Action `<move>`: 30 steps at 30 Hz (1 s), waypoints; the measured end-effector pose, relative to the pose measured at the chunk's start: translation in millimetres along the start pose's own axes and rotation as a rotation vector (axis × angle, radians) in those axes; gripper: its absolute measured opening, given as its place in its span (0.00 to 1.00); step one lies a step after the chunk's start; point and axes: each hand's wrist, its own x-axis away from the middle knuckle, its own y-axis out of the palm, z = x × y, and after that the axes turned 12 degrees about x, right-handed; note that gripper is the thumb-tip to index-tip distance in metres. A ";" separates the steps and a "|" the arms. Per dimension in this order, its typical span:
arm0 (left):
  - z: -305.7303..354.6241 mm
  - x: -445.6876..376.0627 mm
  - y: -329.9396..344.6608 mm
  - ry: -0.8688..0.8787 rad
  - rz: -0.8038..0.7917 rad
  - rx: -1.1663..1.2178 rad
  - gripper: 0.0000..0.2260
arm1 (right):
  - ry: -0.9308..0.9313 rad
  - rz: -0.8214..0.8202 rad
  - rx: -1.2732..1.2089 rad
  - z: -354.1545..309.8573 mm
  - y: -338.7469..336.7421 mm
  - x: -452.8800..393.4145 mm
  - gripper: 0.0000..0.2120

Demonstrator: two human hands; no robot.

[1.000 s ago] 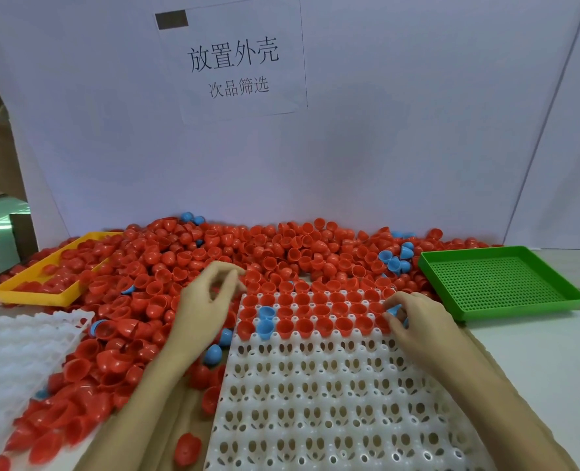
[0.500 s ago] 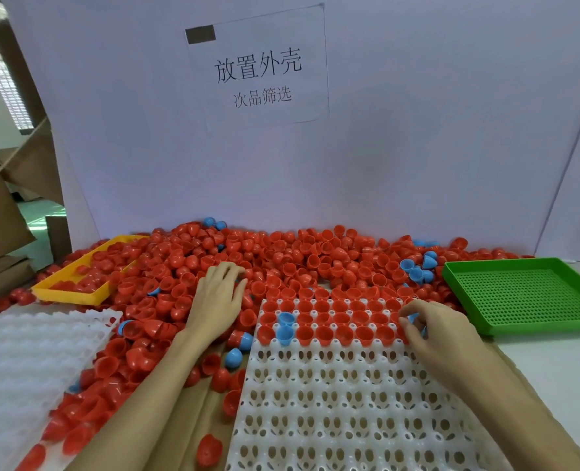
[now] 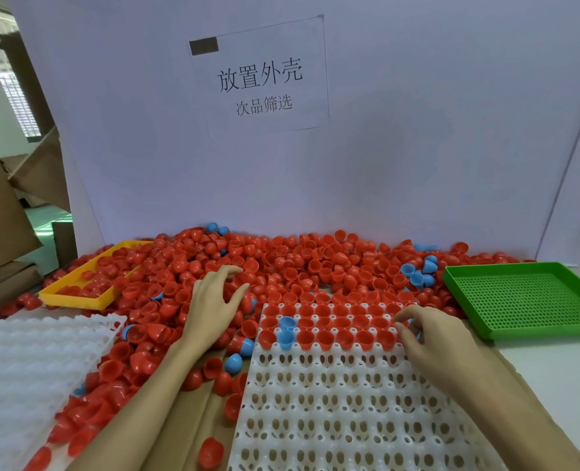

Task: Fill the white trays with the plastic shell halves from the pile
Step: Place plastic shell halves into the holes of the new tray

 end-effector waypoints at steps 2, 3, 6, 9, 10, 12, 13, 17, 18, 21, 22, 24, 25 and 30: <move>8.7 6.8 -6.5 0.061 0.010 0.006 0.15 | 0.003 -0.006 -0.033 -2.7 -3.5 0.4 0.06; 16.1 11.3 -8.6 0.104 -0.001 0.016 0.15 | 0.004 -0.011 -0.070 -5.3 -5.5 1.0 0.06; 47.0 31.4 -8.1 0.178 -0.092 0.114 0.15 | -0.024 -0.044 -0.251 -14.9 -12.0 4.5 0.08; 77.8 54.3 -1.0 0.190 -0.229 0.259 0.16 | -0.127 -0.144 -0.389 -28.9 -16.2 9.9 0.17; 85.6 60.2 1.7 0.189 -0.274 0.302 0.16 | -0.160 -0.170 -0.440 -34.9 -16.5 12.1 0.20; 95.6 68.8 5.3 0.188 -0.343 0.355 0.16 | -0.206 -0.197 -0.530 -46.4 -14.6 16.9 0.27; 98.1 71.6 6.0 0.189 -0.365 0.363 0.17 | -0.225 -0.201 -0.551 -51.4 -12.6 19.5 0.29; 101.4 79.2 4.1 0.171 -0.397 0.389 0.20 | -0.285 -0.173 -0.519 -62.5 -5.3 26.6 0.26; 102.0 80.3 3.4 0.170 -0.400 0.402 0.20 | -0.289 -0.157 -0.507 -63.7 -4.6 27.2 0.24; 106.2 82.1 1.3 0.173 -0.382 0.446 0.19 | -0.272 -0.128 -0.516 -64.0 -5.6 27.1 0.18; 108.2 82.3 1.2 0.171 -0.370 0.461 0.18 | -0.269 -0.124 -0.529 -63.5 -6.3 26.8 0.17; 112.2 83.7 1.4 0.161 -0.347 0.489 0.18 | -0.269 -0.122 -0.551 -62.9 -7.5 25.7 0.15; 113.9 84.6 1.6 0.153 -0.335 0.504 0.17 | -0.269 -0.125 -0.563 -63.0 -7.6 25.4 0.15; 117.3 86.7 2.1 0.067 -0.317 0.534 0.11 | -0.259 -0.137 -0.623 -65.3 -7.0 27.3 0.13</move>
